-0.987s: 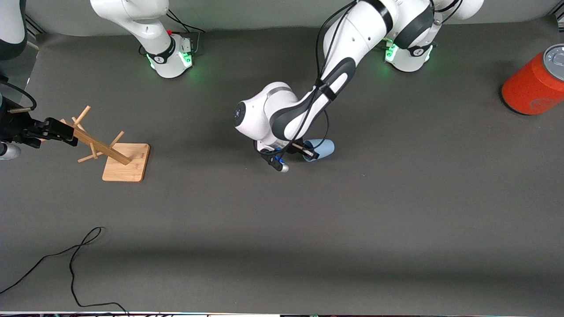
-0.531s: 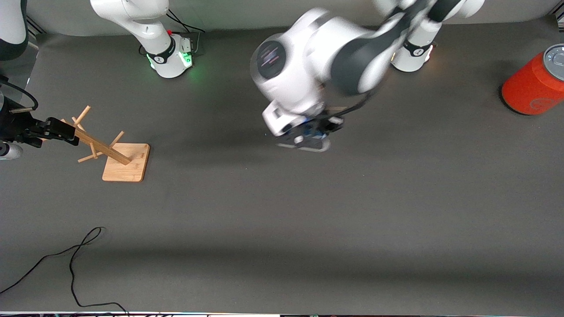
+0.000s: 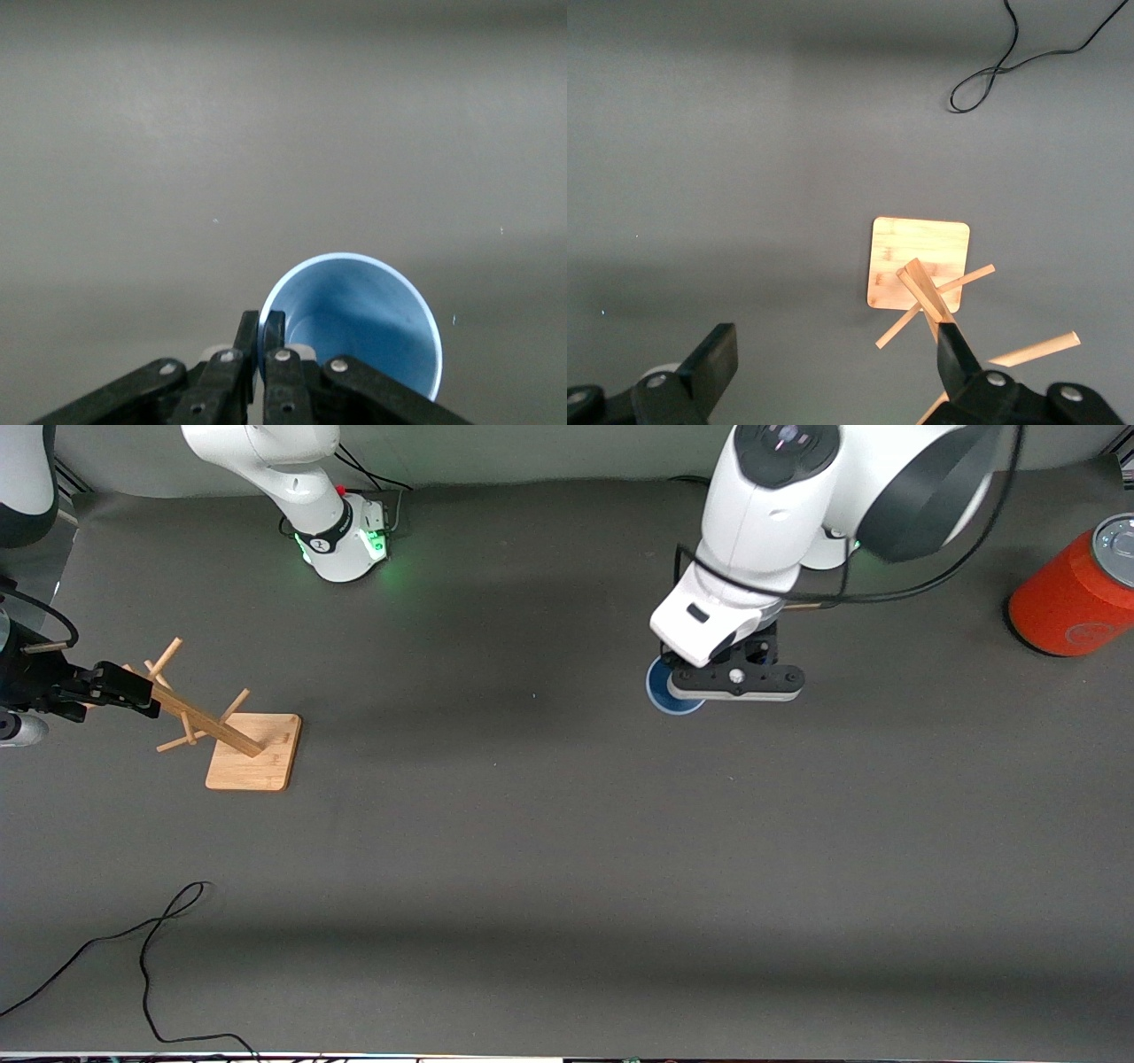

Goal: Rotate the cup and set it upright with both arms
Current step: 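Lower the upright cup onto the table and open the left gripper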

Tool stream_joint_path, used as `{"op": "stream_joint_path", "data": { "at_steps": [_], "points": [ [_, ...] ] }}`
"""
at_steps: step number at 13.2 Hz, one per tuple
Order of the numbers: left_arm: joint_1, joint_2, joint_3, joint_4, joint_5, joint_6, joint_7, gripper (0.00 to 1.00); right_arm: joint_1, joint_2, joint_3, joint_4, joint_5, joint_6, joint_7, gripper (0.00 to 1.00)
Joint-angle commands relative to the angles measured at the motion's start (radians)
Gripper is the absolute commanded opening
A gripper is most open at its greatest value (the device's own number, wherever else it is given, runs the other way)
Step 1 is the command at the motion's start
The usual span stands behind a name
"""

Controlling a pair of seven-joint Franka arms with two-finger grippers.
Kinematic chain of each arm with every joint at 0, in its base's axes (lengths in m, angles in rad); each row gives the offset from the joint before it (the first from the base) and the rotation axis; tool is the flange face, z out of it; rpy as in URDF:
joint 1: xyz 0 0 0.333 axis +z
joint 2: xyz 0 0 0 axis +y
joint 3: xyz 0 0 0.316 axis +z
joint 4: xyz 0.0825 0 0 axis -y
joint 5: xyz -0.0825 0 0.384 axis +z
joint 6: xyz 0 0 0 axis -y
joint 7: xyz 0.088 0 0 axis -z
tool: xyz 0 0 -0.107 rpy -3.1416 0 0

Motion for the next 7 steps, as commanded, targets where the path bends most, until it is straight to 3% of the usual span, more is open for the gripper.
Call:
{"op": "stream_joint_path", "data": {
  "at_steps": [1,3,5,7],
  "points": [
    [0.002,-0.07,-0.001,-0.255,-0.014,0.258,-0.183,0.0,-0.01,-0.023,0.008,-0.017,0.011,0.003,-0.022,1.0],
    [-0.005,-0.049,-0.001,-0.389,0.002,0.466,-0.289,0.0,-0.01,-0.023,0.008,-0.017,0.011,0.003,-0.022,1.0],
    [-0.007,0.024,-0.001,-0.412,0.018,0.565,-0.367,0.0,-0.01,-0.023,0.008,-0.017,0.011,0.002,-0.021,1.0],
    [-0.013,0.109,-0.001,-0.414,0.12,0.607,-0.441,0.0,-0.01,-0.023,0.01,-0.017,0.011,-0.003,-0.021,1.0]
  ]
}}
